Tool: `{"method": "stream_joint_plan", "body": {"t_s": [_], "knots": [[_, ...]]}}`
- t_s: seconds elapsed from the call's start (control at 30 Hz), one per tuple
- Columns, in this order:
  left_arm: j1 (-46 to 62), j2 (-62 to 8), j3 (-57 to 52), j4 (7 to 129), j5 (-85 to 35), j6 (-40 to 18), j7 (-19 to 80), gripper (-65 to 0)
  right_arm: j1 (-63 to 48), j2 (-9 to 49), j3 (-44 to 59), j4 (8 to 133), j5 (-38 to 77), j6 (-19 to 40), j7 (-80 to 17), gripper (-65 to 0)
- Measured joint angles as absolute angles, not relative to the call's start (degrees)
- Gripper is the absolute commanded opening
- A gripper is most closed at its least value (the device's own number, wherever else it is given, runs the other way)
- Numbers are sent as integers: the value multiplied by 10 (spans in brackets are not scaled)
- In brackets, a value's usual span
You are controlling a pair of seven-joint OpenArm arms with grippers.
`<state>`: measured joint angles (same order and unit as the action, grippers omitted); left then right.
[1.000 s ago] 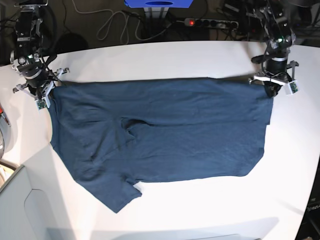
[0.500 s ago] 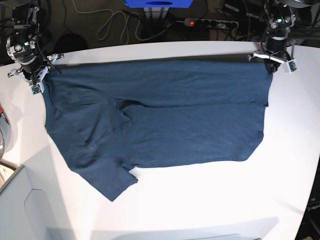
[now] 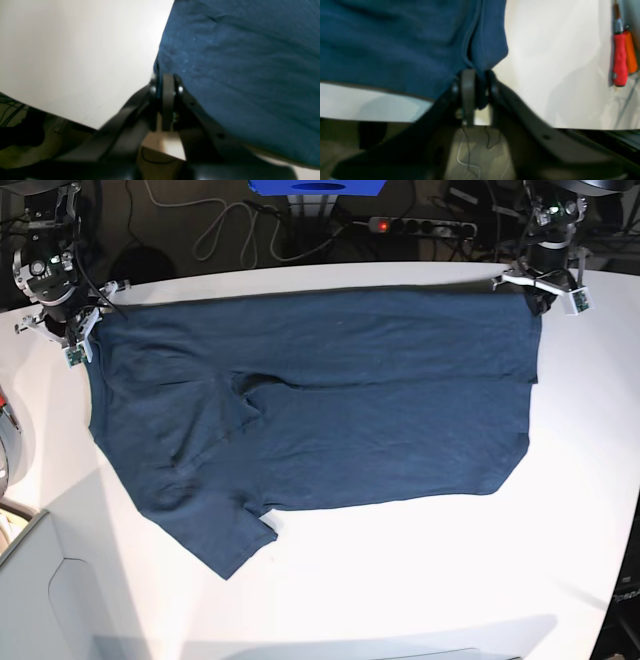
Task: Fold the T-shirt properly
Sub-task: 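Lay the edge down and open both grippers, then move both grippers to the hem corners and pinch them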
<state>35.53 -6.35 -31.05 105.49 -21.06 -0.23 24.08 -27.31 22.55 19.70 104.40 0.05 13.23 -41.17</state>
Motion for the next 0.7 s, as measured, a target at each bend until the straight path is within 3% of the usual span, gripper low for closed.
{"method": "stream_joint_plan", "body": {"t_s": [0.13,0.2,0.27,0.53,0.7], "knots": [[356,-62,-312,1055,-210,-2,241,-416,-274,225,197,1044,0,132,-415,-322],[355,-62,-312,1058,-210,-2,241,-364,-273,225,197,1044,1,132,-414,-250],[356,-62,-313,1073,-210,-2,243,-362,-274,225,198,1044,1,132,-414,-218],[342,-59,-360,1139,-211,-2,245,-360,-270,196,253,1068,-1,132,-415,-216],[233,-71,-385,1115,-204,-3,240,-360,-246,197,253,1088,0,132,-418,-216]]}}
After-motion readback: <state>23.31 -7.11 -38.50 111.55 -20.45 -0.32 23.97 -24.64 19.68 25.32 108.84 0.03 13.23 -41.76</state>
